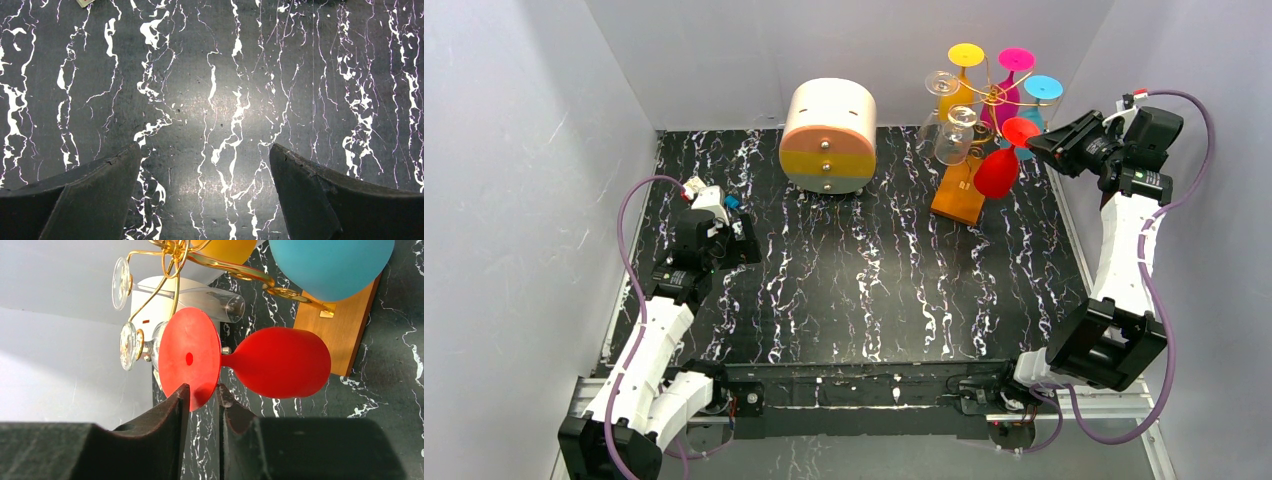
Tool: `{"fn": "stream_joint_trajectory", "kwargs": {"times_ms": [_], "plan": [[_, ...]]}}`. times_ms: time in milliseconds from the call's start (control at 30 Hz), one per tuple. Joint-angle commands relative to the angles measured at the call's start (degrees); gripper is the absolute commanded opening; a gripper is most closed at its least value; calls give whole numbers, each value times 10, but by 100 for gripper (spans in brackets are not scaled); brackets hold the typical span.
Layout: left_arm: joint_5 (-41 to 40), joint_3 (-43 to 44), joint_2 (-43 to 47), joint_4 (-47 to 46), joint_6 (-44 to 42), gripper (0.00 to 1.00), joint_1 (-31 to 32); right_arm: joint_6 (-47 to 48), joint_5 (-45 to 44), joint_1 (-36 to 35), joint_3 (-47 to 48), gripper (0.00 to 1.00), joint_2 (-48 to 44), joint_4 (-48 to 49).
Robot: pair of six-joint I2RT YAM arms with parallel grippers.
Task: Take the wine glass off the wine glass rack
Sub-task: Pick up the wine glass from the wine rack.
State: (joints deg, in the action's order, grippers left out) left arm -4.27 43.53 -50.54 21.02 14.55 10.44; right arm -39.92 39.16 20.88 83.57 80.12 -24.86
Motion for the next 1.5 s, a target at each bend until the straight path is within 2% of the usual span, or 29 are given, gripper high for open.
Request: {"fn": "stream_joint_trajectory", "kwargs": {"times_ms": [0,433,500,700,1067,1467], "plan": [[-13,-7,1,5,-2,98,-2,0,-6,3,28,32,-1,21],[-19,-7,-5,6,-1,98,-2,-40,4,3,11,23,-8,57],[-20,-7,-6,6,-1,98,-2,-44,3,3,9,15,-8,60],[-21,-7,-8,7,0,98,-2,-61,10,3,-2,14,-13,81],[-22,-7,-9,7,0,98,-2,-123,26,4,-19,2,-21,115],[-22,-7,-9,7,0,98,-2,-245,78,5,-63,1,-24,224]]}}
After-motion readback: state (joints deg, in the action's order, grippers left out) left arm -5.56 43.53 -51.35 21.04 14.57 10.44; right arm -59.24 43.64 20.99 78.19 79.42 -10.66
